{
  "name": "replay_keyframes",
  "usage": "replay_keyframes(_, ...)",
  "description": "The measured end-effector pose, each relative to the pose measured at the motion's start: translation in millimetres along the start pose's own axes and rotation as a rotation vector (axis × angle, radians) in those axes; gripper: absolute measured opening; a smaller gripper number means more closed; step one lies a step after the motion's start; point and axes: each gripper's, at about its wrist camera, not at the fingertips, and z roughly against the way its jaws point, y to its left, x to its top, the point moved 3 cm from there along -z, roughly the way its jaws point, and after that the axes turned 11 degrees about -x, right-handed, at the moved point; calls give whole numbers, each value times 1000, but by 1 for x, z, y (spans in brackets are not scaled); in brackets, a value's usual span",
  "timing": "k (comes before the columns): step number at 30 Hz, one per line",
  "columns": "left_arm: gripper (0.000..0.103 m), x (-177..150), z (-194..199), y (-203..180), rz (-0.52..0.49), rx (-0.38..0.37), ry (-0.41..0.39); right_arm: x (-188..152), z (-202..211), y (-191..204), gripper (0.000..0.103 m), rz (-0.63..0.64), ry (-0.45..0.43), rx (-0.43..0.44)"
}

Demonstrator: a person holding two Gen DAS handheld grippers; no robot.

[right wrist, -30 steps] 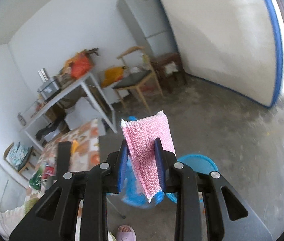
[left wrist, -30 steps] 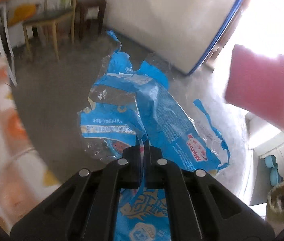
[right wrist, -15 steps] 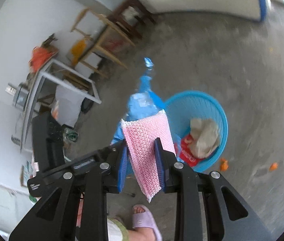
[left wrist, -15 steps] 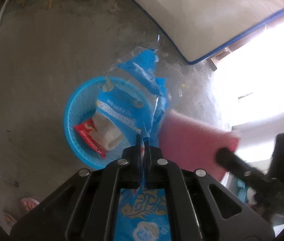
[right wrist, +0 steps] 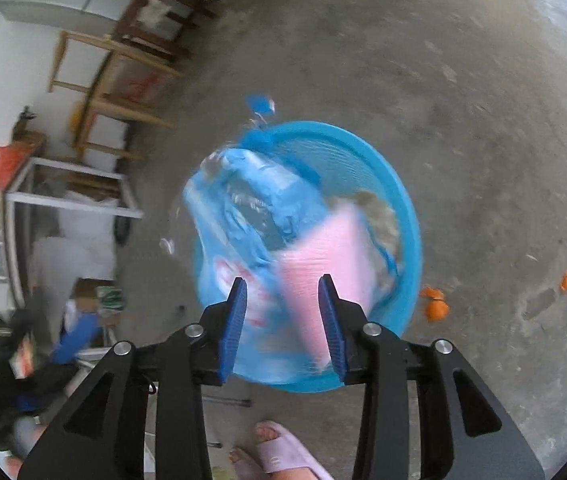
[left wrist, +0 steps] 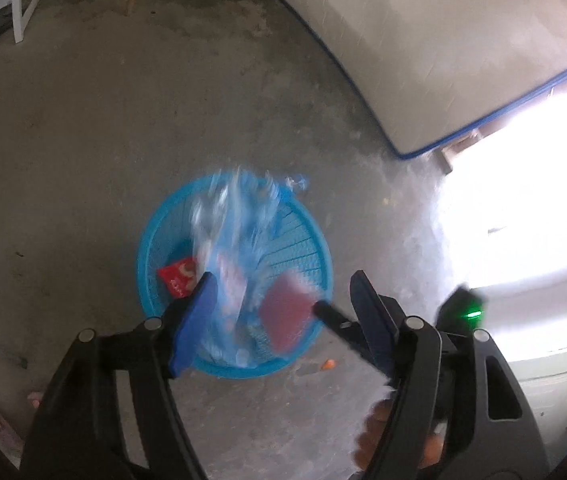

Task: Collect trash
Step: 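Release the blue bag from the left tool into the basket while the right tool drops the sponge, then move both open tools back toward the table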

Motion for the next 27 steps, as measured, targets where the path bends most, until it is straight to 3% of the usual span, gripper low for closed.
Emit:
replay_keyframes(7,66,-6,58,-31,-74,-89,-74,-11,25,-13,42,-4,-52,16)
replay_keyframes(13,73,-39,142,-71,-270,-117,-140,-34,71,-1,46,68,-88,51)
replay_keyframes(19,77,-105,228,-72,-436,-39,-180,-86,132,32,64,245,-151,89)
replay_keyframes(23,81,-143,279,-53,-466,25,-245,-122,167,67,70,377,-162,98)
replay_keyframes(27,83,-175,331,-23,-432,126,-333,-152,199,115,75,537,-216,86)
